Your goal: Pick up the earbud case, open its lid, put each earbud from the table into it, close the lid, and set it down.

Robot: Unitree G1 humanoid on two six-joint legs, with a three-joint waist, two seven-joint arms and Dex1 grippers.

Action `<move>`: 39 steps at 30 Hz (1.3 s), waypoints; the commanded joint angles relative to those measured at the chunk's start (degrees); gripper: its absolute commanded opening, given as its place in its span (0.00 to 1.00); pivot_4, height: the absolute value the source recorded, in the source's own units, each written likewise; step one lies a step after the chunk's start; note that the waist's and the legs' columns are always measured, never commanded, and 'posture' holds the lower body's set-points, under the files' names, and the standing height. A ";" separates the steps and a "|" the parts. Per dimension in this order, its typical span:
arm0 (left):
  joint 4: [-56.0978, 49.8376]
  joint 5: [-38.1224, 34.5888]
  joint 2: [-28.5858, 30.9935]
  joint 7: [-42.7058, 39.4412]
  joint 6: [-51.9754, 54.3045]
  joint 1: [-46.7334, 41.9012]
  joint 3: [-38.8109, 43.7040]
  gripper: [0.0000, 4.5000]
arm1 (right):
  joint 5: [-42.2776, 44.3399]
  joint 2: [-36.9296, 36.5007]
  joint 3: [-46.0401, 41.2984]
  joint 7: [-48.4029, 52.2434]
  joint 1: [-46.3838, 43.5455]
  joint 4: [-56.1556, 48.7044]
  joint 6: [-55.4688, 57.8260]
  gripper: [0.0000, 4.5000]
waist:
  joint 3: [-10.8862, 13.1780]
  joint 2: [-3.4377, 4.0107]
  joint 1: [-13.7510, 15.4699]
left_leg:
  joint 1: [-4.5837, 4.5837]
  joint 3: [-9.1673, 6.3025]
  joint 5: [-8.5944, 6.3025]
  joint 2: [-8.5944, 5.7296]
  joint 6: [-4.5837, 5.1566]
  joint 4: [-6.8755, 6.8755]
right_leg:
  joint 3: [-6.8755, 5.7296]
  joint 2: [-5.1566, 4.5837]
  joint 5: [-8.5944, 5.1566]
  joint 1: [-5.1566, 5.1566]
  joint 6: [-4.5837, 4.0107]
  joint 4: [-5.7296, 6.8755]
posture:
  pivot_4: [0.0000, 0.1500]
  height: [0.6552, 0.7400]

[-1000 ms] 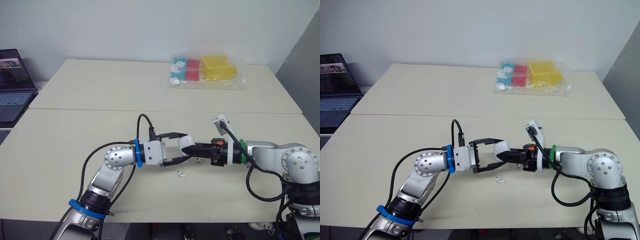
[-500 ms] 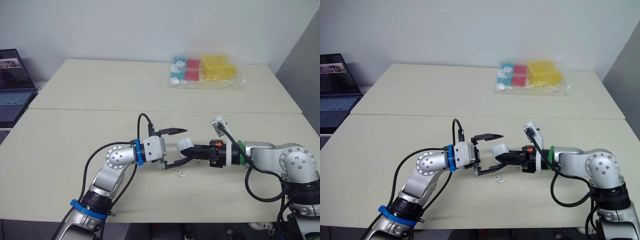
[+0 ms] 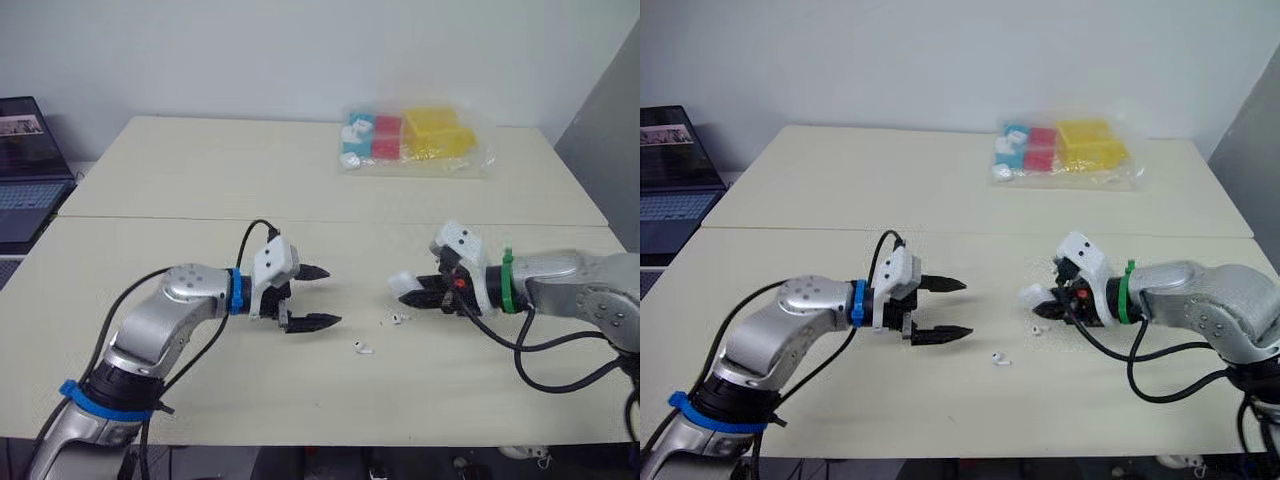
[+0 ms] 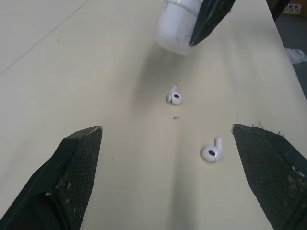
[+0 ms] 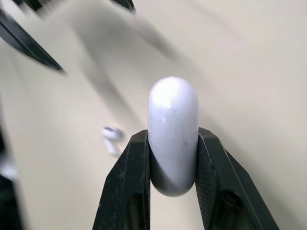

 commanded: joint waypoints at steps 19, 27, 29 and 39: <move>-0.25 10.37 -7.30 1.32 -5.91 -7.77 -8.82 1.00 | -25.33 5.27 4.29 17.54 -2.72 -2.96 -12.07 0.18 | 0.00 0.00 0.36 | -0.08 0.07 0.00 0.02 0.00 0.08 | 0.07 0.02 0.04 0.06 0.04 -0.22 | 1.00 1.00; 0.68 10.91 -8.71 0.26 -5.82 -8.31 -8.87 0.91 | -26.25 6.89 3.41 18.84 -2.57 -3.81 -11.03 0.18 | 0.00 0.00 0.37 | -0.07 0.06 0.00 0.01 0.00 0.11 | 0.09 0.02 0.04 0.06 0.04 -0.14 | 1.00 1.00; 0.75 11.09 -8.83 0.12 -5.83 -8.33 -8.86 0.81 | -26.41 7.09 3.33 18.94 -2.59 -3.87 -10.87 0.18 | 0.00 0.00 0.38 | -0.05 0.06 0.00 0.00 0.00 0.14 | 0.09 0.02 0.04 0.06 0.04 -0.07 | 1.00 1.00; 0.80 11.71 -9.17 -0.83 -5.77 -8.58 -9.15 0.18 | -26.79 9.31 3.19 19.54 -3.99 -4.30 -8.44 0.18 | 0.00 0.00 0.34 | 0.11 0.06 0.01 -0.01 0.00 0.19 | 0.10 0.03 0.03 0.05 0.02 0.32 | 1.00 1.00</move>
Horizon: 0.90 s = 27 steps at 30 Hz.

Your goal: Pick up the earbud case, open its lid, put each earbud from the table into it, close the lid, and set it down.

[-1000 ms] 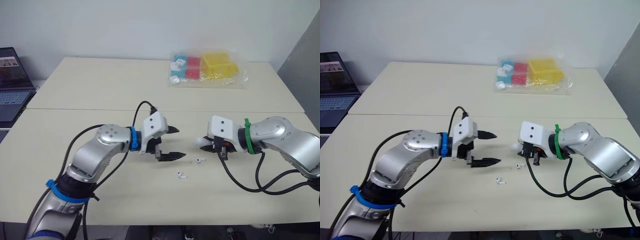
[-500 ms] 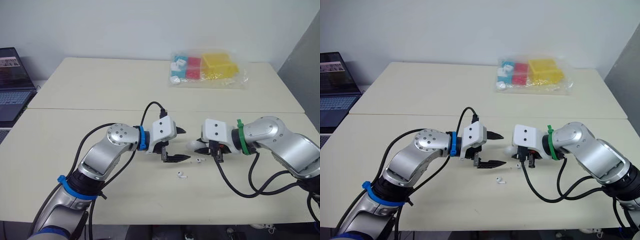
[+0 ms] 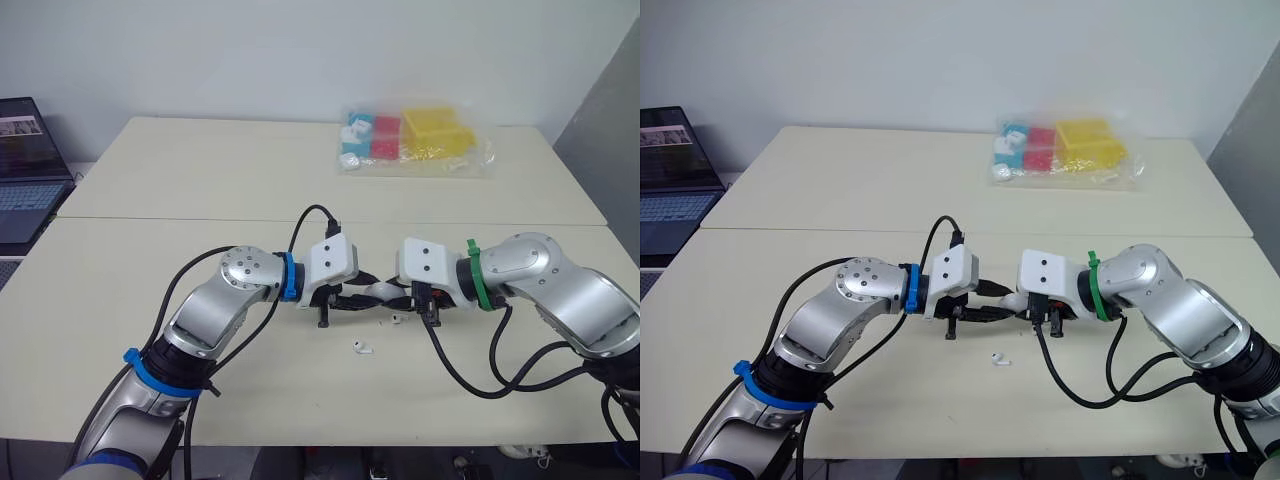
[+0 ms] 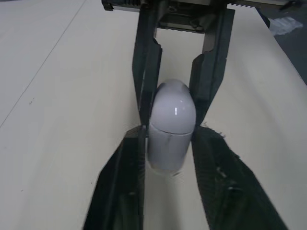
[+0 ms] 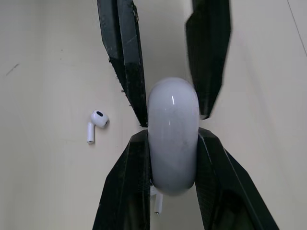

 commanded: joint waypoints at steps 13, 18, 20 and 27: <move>-2.09 0.73 -0.09 0.15 0.48 -0.53 0.26 0.18 | 0.38 2.64 -3.40 0.75 -2.28 -2.30 2.29 0.18 | 0.00 0.00 -0.01 | 0.01 -0.01 0.00 0.00 0.00 0.01 | 0.00 0.00 0.00 -0.01 0.00 0.05 | 1.00 1.00; -1.89 0.90 0.09 0.11 0.27 -0.17 0.11 0.18 | 0.36 2.85 -3.56 0.72 -1.94 -2.55 2.51 0.18 | 0.00 0.00 -0.01 | 0.01 -0.01 0.00 0.00 0.00 0.01 | 0.00 0.00 0.00 -0.01 0.00 0.06 | 1.00 1.00; -1.79 1.24 0.03 0.30 -0.14 -0.07 -0.01 0.18 | 0.36 2.95 -3.62 0.63 -1.81 -2.59 2.53 0.18 | 0.00 0.00 -0.01 | 0.01 -0.01 0.00 0.00 0.00 0.01 | 0.00 0.00 0.00 -0.01 0.00 0.06 | 1.00 1.00; -2.38 -0.06 -0.14 -0.69 0.40 0.48 0.70 0.18 | 0.41 2.95 -3.62 0.86 -1.46 -2.56 2.14 0.18 | 0.00 0.00 -0.01 | 0.01 -0.02 0.00 0.00 0.00 0.01 | -0.01 0.00 0.00 -0.01 0.00 0.06 | 1.00 1.00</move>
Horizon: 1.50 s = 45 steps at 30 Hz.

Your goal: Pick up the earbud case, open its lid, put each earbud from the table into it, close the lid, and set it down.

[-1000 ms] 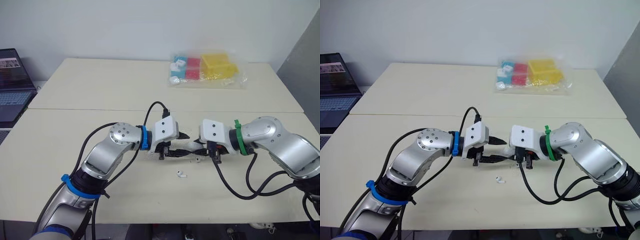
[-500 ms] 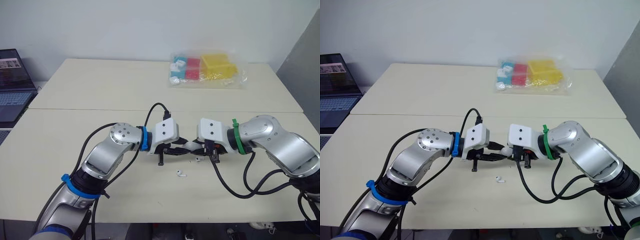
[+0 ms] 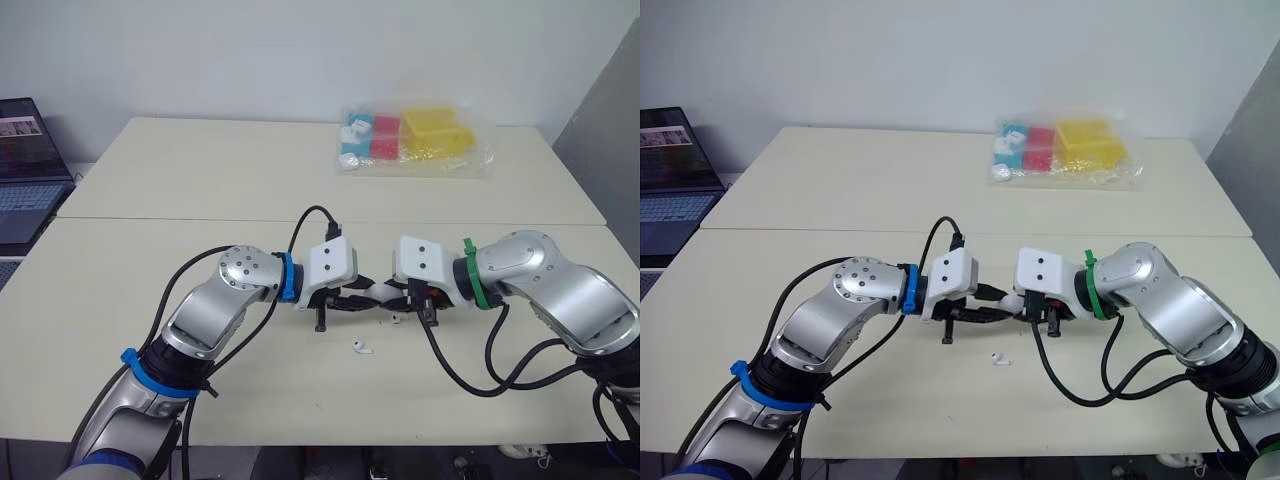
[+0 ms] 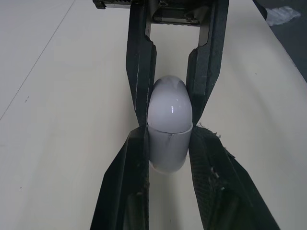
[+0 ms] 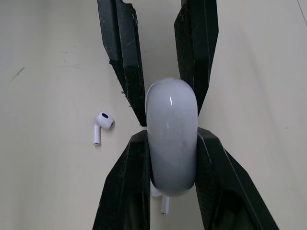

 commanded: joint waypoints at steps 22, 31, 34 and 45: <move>4.90 -12.86 -9.69 4.18 -3.61 11.89 14.91 0.18 | 2.09 -10.38 -16.81 10.01 6.64 -2.47 -19.35 0.64 | 0.00 0.00 -0.01 | 0.04 0.06 0.00 0.00 0.00 0.00 | 0.04 -0.01 -0.01 0.01 -0.01 -0.02 | 1.00 1.00; 3.73 -8.80 -10.64 4.41 -13.70 16.73 12.56 0.18 | 1.71 -3.32 -17.99 3.66 7.89 -3.27 -19.60 0.64 | 0.00 0.00 0.05 | 0.26 0.06 0.01 0.01 -0.02 0.03 | 0.05 -0.03 0.01 0.19 -0.03 0.09 | 1.00 1.00; 4.21 -7.55 -10.30 3.81 -15.84 16.02 11.74 0.18 | -0.45 -1.04 -16.17 1.33 7.12 -1.77 -19.51 0.73 | 0.00 0.00 0.05 | 0.26 0.07 0.01 -0.01 -0.02 0.03 | 0.06 -0.04 0.01 0.20 -0.03 0.09 | 1.00 1.00; 4.49 -6.38 -9.88 2.97 -17.99 15.07 10.81 0.18 | -4.91 2.93 -10.35 0.32 4.75 1.18 -19.49 1.00 | 0.00 0.00 0.03 | 0.25 0.05 0.01 0.00 -0.02 0.00 | 0.04 -0.02 0.01 0.18 -0.03 0.07 | 1.00 1.00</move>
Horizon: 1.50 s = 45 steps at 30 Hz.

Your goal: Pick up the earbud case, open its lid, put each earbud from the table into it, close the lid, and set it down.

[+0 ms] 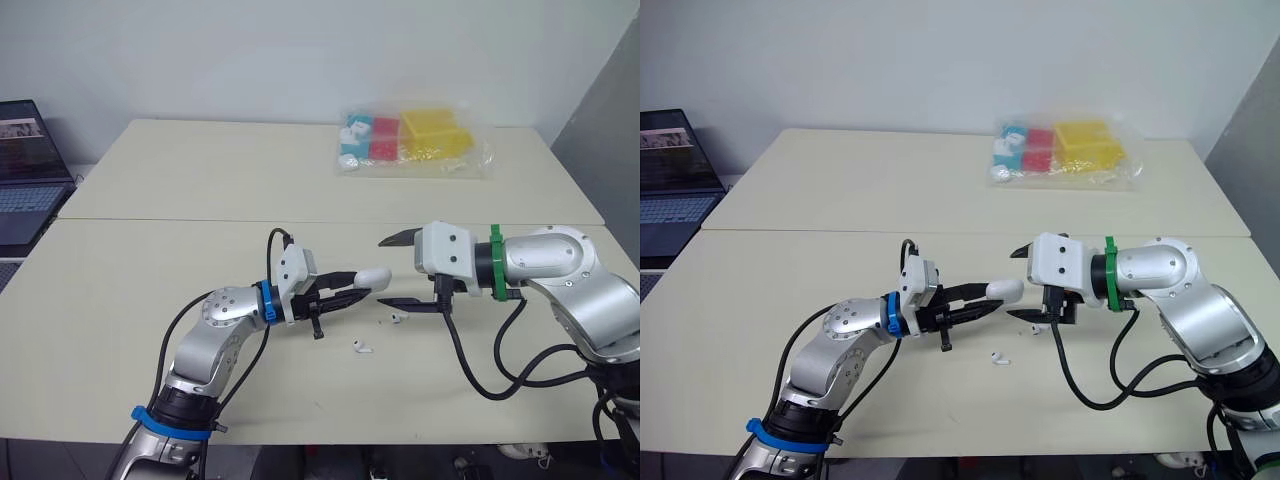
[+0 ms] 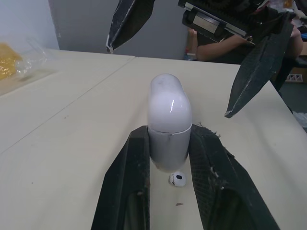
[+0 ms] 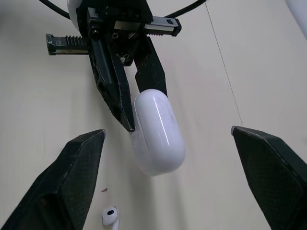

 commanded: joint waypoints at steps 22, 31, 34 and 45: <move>1.66 2.59 1.36 -1.36 -6.29 -0.26 -1.28 0.18 | 6.93 0.21 -4.17 3.92 -7.06 0.87 9.15 1.00 | 0.00 0.00 0.01 | -0.02 0.01 0.00 0.01 0.00 -0.02 | 0.01 0.00 0.00 -0.01 -0.01 -0.01 | 1.00 1.00; 4.88 3.00 3.12 4.31 -6.52 0.17 5.47 0.18 | 13.23 -10.01 -8.61 9.03 -2.38 -1.01 13.95 1.00 | 0.00 0.00 0.12 | -0.03 -0.03 0.00 0.02 0.01 -0.02 | -0.05 0.00 0.00 -0.01 -0.01 -0.04 | 1.00 1.00; 3.67 3.12 4.44 5.53 -6.69 1.37 7.37 0.18 | 10.48 -9.60 -6.28 6.53 0.45 0.37 11.50 1.00 | 0.00 0.00 -0.11 | -0.01 0.02 -0.01 0.03 0.01 -0.04 | 0.01 0.00 0.00 -0.03 -0.01 -0.05 | 1.00 1.00; -1.04 3.17 7.09 7.84 -5.97 5.21 8.91 0.18 | -4.79 0.45 9.26 7.49 0.22 21.21 -4.45 1.00 | 0.00 0.00 -0.22 | 0.00 0.06 0.00 0.02 0.00 -0.03 | 0.01 -0.01 0.00 -0.02 -0.01 -0.04 | 1.00 1.00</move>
